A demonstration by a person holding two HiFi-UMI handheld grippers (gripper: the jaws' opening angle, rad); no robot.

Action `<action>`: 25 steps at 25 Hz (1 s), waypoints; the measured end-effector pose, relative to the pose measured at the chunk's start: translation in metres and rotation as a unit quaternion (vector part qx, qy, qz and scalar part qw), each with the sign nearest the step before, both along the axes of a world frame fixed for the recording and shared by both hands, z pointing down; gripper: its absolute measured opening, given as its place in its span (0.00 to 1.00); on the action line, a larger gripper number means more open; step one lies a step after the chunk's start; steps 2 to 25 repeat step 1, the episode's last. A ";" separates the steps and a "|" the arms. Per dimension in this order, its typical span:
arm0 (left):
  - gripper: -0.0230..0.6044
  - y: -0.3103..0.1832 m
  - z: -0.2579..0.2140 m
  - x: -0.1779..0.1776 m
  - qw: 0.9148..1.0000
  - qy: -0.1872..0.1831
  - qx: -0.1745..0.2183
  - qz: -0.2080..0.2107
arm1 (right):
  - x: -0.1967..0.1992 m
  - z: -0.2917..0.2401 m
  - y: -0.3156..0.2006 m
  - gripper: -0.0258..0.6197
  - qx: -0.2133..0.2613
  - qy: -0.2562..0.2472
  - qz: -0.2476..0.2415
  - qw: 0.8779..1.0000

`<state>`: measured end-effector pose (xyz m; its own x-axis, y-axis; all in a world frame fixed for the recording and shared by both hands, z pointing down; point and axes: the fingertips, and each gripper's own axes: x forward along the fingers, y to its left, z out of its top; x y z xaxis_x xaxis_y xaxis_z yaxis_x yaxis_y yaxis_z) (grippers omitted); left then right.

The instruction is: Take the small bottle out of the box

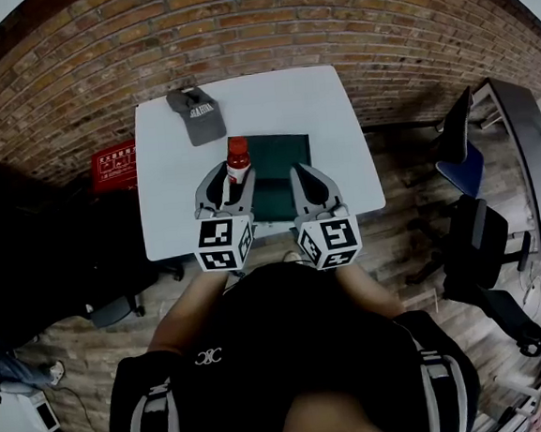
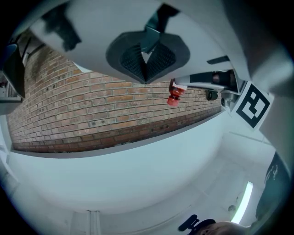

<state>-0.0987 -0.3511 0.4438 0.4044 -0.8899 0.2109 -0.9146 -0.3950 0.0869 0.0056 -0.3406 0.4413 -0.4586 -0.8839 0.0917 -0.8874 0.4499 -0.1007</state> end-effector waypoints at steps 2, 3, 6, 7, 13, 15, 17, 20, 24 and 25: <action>0.36 0.001 0.001 0.001 1.000 0.000 -0.001 0.000 | 0.000 0.001 0.001 0.09 0.000 0.001 -0.002 1.000; 0.36 0.001 0.001 0.001 1.000 0.000 -0.001 0.000 | 0.000 0.001 0.001 0.09 0.000 0.001 -0.002 1.000; 0.36 0.001 0.001 0.001 1.000 0.000 -0.001 0.000 | 0.000 0.001 0.001 0.09 0.000 0.001 -0.002 1.000; 0.36 0.001 0.001 0.001 1.000 0.000 -0.001 0.000 | 0.000 0.001 0.001 0.09 0.000 0.001 -0.002 1.000; 0.36 0.001 0.001 0.001 1.000 0.000 -0.001 0.000 | 0.000 0.001 0.001 0.09 0.000 0.001 -0.002 1.000; 0.36 0.001 0.001 0.001 1.000 0.000 -0.001 0.000 | 0.000 0.001 0.001 0.09 0.000 0.001 -0.002 1.000; 0.36 0.001 0.001 0.001 1.000 0.000 -0.001 0.000 | 0.000 0.001 0.001 0.09 0.000 0.001 -0.002 1.000; 0.36 0.001 0.001 0.001 1.000 0.000 -0.001 0.000 | 0.000 0.001 0.001 0.09 0.000 0.001 -0.002 1.000; 0.36 0.001 0.001 0.001 1.000 0.000 -0.001 0.000 | 0.000 0.001 0.001 0.09 0.000 0.001 -0.002 1.000; 0.36 0.001 0.001 0.001 1.000 0.000 -0.001 0.000 | 0.000 0.001 0.001 0.09 0.000 0.001 -0.002 1.000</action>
